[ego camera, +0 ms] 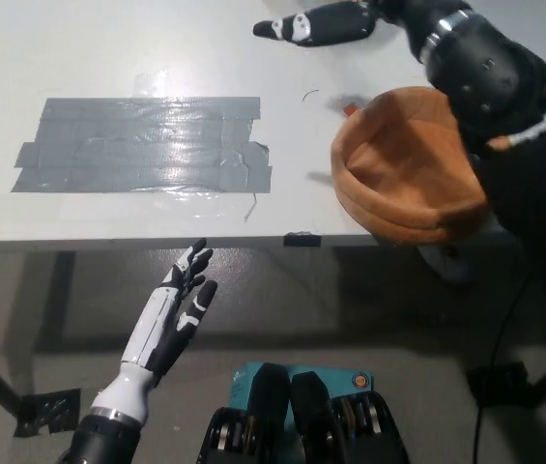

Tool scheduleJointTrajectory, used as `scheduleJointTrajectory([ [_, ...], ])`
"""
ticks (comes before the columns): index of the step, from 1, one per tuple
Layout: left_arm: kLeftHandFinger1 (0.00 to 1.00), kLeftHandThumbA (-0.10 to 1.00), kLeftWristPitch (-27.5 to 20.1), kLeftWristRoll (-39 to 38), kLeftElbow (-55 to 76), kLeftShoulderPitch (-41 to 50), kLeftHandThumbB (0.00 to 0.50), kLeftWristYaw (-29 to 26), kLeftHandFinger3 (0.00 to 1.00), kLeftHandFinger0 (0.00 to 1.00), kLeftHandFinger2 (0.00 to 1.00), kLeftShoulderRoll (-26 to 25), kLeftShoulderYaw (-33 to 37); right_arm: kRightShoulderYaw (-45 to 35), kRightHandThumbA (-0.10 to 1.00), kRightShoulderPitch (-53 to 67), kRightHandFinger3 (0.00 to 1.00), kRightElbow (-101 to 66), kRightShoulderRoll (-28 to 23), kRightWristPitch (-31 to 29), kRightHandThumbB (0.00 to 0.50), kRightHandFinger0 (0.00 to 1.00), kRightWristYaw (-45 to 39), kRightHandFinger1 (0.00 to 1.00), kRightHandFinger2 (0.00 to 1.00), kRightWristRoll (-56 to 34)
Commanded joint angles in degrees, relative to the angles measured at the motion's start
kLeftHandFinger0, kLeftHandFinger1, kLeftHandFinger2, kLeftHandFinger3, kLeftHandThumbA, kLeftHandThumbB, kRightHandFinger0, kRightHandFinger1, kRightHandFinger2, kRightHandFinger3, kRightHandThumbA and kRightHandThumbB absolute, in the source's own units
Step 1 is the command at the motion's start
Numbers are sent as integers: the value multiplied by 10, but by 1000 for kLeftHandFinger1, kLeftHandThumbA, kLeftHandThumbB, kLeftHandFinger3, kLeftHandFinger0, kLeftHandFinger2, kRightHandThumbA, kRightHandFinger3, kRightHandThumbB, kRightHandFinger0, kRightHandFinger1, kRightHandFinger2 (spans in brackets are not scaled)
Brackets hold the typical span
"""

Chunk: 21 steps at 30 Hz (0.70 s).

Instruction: An emotional support dumpling is kept in a soft plate infront in the middle of the desk infront of the robot. The robot extends its right arm to pick up the dumpling and hands it to a person

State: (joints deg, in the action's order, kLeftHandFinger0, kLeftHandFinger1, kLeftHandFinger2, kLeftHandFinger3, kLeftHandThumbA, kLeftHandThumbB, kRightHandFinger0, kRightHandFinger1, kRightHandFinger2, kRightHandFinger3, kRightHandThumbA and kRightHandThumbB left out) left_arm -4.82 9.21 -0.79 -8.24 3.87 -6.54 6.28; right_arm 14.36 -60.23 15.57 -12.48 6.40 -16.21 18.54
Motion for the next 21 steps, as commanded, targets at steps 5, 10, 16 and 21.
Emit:
scheduleJointTrajectory([
  [5, 1000, 930, -19, -8, -4, -52, 36, -4, 1000, 1000, 1000, 1, -10, -77, 1000, 142, 1000, -448, -37, 116, 441, 1000, -50, 1000, 1000, -147],
  [10, 1000, 988, -11, -9, -14, -74, 61, -8, 1000, 1000, 1000, 0, -18, -82, 927, 271, 1000, -508, -11, 80, 358, 1000, -18, 1000, 1000, -194],
  [16, 1000, 968, 0, -8, -5, -66, 45, -5, 1000, 1000, 1000, -1, -18, -83, 958, 375, 1000, -443, 1, 24, 326, 1000, -3, 1000, 1000, -181],
  [21, 1000, 962, -8, -7, -14, -75, 29, -1, 1000, 1000, 1000, -4, -17, -91, 940, 418, 1000, -363, 1, -26, 296, 1000, -6, 1000, 1000, -169],
])
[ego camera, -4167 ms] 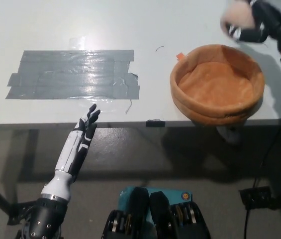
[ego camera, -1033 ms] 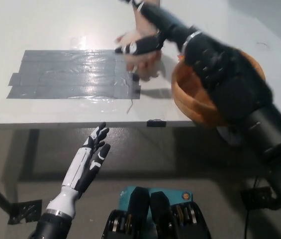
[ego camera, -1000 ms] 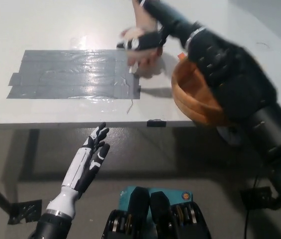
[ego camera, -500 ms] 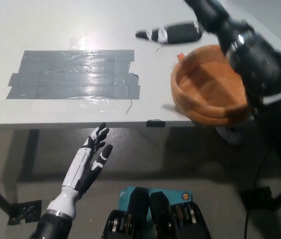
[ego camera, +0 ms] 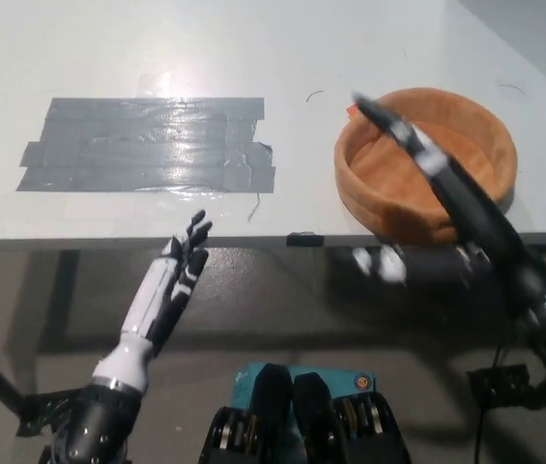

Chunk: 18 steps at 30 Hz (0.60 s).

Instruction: An emotional support dumpling is kept in a soft plate infront in the middle of the desk infront of the robot. The robot extends its right arm to pick up the dumpling and hands it to a person

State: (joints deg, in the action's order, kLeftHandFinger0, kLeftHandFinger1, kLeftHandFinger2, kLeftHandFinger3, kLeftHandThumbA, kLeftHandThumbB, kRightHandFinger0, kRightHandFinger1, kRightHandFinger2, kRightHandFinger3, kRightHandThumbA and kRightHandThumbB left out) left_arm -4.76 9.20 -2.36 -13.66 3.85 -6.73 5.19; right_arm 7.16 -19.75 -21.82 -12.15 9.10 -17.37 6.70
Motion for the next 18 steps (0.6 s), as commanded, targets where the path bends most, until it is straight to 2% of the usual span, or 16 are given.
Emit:
scheduleJointTrajectory([
  [1, 1000, 959, -11, -6, 0, -19, 35, -1, 1000, 1000, 1000, -2, -5, -20, 936, 23, 1000, 49, -1, -74, 285, 1000, 6, 1000, 1000, -49],
  [4, 1000, 954, -3, -3, 2, -12, 41, -1, 1000, 1000, 1000, 0, -4, -21, 942, 38, 1000, 100, 5, -91, 301, 1000, 10, 1000, 1000, -47],
  [9, 1000, 933, -11, -8, -2, -5, 31, 5, 1000, 1000, 1000, -2, -1, -22, 944, 57, 1000, 172, 12, -120, 262, 1000, 17, 1000, 1000, -40],
  [10, 1000, 911, -18, -9, -6, -4, 21, 6, 1000, 1000, 1000, -1, 0, -24, 957, 64, 1000, 192, 12, -122, 242, 1000, 18, 1000, 1000, -41],
  [15, 1000, 908, -13, -1, -3, 2, 20, 6, 1000, 1000, 1000, -4, 5, -25, 1000, 80, 1000, 217, 11, -134, 259, 1000, 18, 1000, 1000, -43],
  [18, 1000, 910, -10, 1, 0, 11, 23, 4, 1000, 1000, 1000, -3, 5, -24, 993, 88, 1000, 212, 9, -130, 230, 1000, 14, 1000, 1000, -45],
])
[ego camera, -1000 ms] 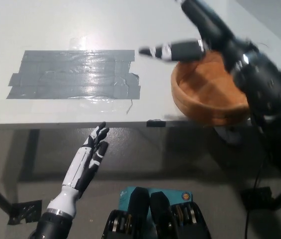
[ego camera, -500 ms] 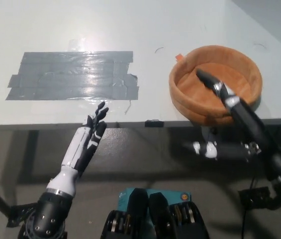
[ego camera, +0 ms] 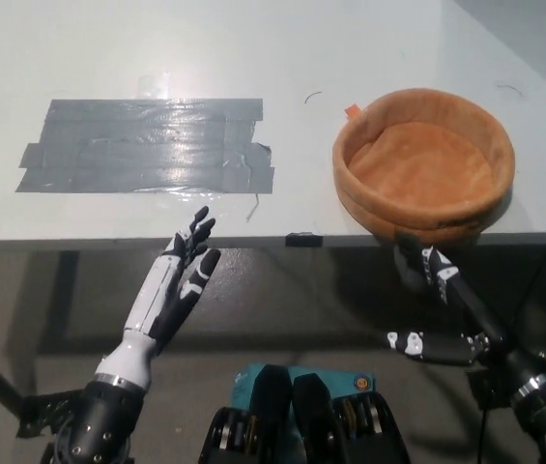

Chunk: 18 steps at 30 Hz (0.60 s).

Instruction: An emotional support dumpling is kept in a soft plate infront in the middle of the desk infront of the robot. The robot extends its right arm to pick up the dumpling and hands it to a person

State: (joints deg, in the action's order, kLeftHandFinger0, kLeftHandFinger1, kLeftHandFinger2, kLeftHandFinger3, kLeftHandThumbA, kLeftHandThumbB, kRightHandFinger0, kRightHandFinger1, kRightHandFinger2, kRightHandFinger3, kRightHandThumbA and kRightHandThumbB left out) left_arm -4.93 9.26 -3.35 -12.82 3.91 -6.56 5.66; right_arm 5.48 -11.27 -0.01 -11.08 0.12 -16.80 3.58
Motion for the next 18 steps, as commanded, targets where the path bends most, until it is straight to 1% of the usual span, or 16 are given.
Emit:
scheduleJointTrajectory([
  [1, 1000, 910, -8, -2, 10, 6, 25, 3, 1000, 1000, 1000, -6, -1, -5, 992, 4, 1000, -4, -2, -42, 235, 1000, 7, 1000, 1000, -11],
  [5, 1000, 913, -9, 3, 14, 12, 19, 2, 1000, 1000, 1000, -9, -1, 4, 982, 7, 1000, -3, 1, -43, 228, 1000, 4, 1000, 1000, -7],
  [8, 1000, 902, -10, 0, 14, 16, 23, 3, 1000, 1000, 1000, -8, -1, 7, 972, 12, 1000, -2, 3, -45, 227, 1000, 4, 1000, 1000, -6],
  [9, 1000, 901, -9, 1, 16, 19, 21, 3, 1000, 1000, 1000, -9, -1, 8, 970, 14, 1000, -2, 3, -46, 216, 1000, 4, 1000, 1000, -5],
  [14, 1000, 893, -5, 1, 23, 32, 22, 3, 1000, 1000, 1000, -9, -1, 15, 972, 17, 1000, -4, 2, -41, 223, 1000, 2, 1000, 1000, -3],
  [16, 1000, 890, -9, 1, 20, 36, 22, 0, 1000, 1000, 1000, -9, -2, 19, 980, 15, 1000, -4, 1, -36, 238, 1000, 1, 1000, 1000, -1],
  [18, 1000, 891, -12, 1, 18, 39, 23, -2, 1000, 1000, 1000, -8, -3, 22, 982, 13, 1000, -2, 0, -38, 239, 1000, 0, 1000, 1000, 0],
])
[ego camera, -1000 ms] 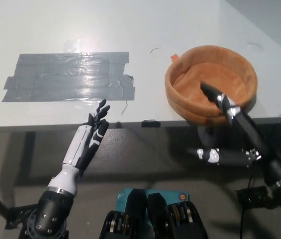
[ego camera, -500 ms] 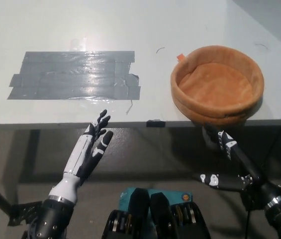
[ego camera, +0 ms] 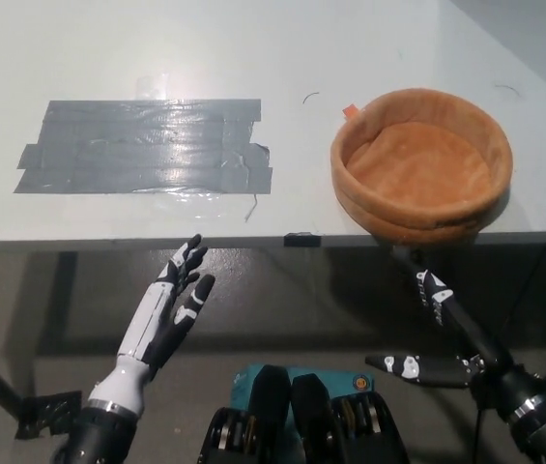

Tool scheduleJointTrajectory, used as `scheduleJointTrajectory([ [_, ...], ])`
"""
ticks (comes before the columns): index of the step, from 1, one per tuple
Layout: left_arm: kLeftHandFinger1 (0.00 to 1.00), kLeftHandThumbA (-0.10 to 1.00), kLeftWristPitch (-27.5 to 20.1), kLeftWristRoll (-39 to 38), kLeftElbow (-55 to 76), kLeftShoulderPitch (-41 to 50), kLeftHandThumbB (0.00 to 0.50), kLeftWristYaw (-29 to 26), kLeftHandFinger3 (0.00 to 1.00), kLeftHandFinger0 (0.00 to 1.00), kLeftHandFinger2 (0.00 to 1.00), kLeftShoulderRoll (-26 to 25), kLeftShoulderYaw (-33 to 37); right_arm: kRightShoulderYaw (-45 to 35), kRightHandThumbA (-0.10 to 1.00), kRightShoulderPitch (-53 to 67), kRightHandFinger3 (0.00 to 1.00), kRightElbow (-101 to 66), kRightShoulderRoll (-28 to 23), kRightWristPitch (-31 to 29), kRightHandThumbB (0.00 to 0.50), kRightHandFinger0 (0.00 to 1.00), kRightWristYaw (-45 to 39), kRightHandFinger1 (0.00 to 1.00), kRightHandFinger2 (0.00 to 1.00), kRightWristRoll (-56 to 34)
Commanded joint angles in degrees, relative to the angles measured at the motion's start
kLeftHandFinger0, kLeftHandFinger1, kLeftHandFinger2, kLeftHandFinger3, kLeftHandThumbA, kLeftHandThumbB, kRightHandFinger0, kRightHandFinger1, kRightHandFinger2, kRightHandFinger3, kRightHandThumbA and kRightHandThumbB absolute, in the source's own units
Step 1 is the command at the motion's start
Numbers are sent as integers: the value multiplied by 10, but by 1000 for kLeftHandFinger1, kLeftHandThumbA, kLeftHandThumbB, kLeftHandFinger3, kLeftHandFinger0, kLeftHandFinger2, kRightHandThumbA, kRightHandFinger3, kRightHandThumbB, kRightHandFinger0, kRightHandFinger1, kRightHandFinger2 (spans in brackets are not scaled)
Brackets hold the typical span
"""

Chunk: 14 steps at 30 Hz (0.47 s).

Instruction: An emotional support dumpling is kept in a soft plate infront in the middle of the desk infront of the robot. The robot extends its right arm to pick up the dumpling and hands it to a person

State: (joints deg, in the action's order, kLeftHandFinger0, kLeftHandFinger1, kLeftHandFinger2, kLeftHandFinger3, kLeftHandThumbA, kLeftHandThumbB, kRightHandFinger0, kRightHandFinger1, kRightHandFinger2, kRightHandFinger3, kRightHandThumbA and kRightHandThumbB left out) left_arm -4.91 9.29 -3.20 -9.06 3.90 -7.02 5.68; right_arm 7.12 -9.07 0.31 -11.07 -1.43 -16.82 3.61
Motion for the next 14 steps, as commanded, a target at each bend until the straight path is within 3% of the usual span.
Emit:
scheduleJointTrajectory([
  [1, 1000, 891, -12, 0, 16, 3, 23, -3, 1000, 1000, 1000, -3, -4, 8, 988, -11, 1000, -4, -1, -22, 246, 1000, -1, 1000, 1000, 1],
  [14, 1000, 887, -18, -10, 14, 23, 0, -5, 1000, 1000, 1000, -2, -13, 18, 997, -13, 1000, 16, 2, -26, 254, 1000, -2, 1000, 1000, -4],
])
